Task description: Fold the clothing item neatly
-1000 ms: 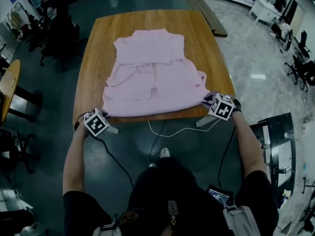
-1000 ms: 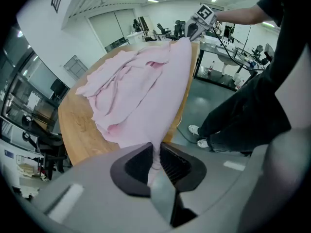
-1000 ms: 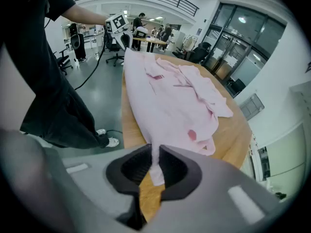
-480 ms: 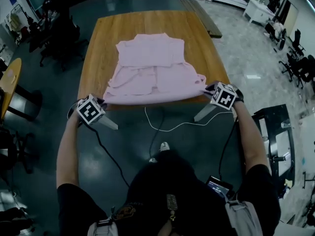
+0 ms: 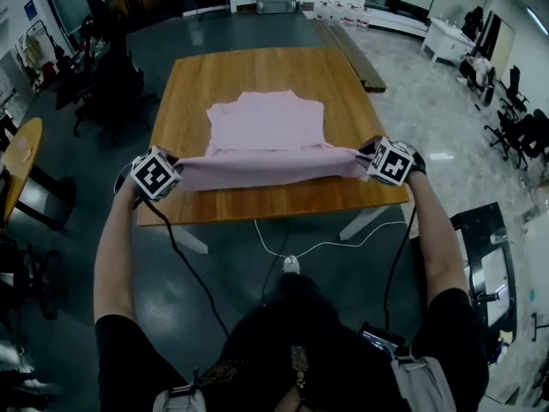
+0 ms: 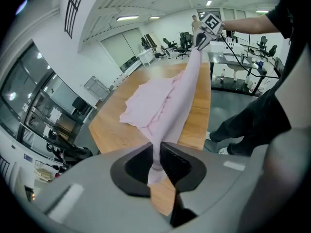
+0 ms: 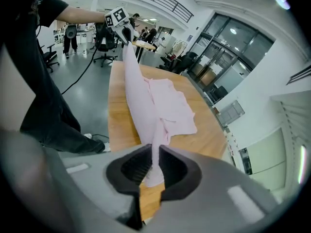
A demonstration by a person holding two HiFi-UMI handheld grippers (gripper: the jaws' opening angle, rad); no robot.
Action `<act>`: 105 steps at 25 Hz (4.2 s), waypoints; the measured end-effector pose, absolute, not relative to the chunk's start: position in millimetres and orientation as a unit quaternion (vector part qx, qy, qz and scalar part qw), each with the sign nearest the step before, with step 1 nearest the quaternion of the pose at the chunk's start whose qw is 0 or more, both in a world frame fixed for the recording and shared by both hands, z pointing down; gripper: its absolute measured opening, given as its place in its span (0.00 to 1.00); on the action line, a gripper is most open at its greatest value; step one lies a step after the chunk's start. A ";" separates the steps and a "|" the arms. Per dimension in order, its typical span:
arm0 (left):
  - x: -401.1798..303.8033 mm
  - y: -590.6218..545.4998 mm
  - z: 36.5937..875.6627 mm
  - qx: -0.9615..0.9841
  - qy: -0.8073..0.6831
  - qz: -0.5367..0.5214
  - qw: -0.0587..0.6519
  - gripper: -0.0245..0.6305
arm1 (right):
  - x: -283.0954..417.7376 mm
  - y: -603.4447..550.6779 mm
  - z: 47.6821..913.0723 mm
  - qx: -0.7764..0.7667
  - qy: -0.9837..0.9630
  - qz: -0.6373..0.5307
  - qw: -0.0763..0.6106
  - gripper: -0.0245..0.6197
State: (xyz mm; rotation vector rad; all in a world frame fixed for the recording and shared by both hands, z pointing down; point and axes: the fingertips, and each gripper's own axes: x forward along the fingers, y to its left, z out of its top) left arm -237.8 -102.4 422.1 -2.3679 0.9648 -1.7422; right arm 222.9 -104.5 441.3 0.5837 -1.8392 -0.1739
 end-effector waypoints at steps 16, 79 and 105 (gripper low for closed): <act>-244.0 -246.4 443.9 -0.739 0.345 -0.578 -0.028 0.12 | 219.9 -257.7 467.6 0.162 -0.801 -0.050 0.574 0.11; -257.9 -522.7 537.4 -0.733 0.469 -0.481 -0.104 0.18 | 229.8 -561.5 544.2 0.409 -0.808 0.120 0.407 0.31; -195.9 -366.6 607.3 -0.733 0.469 -0.464 -0.163 0.12 | 153.5 -383.2 625.2 0.350 -0.811 0.159 0.441 0.04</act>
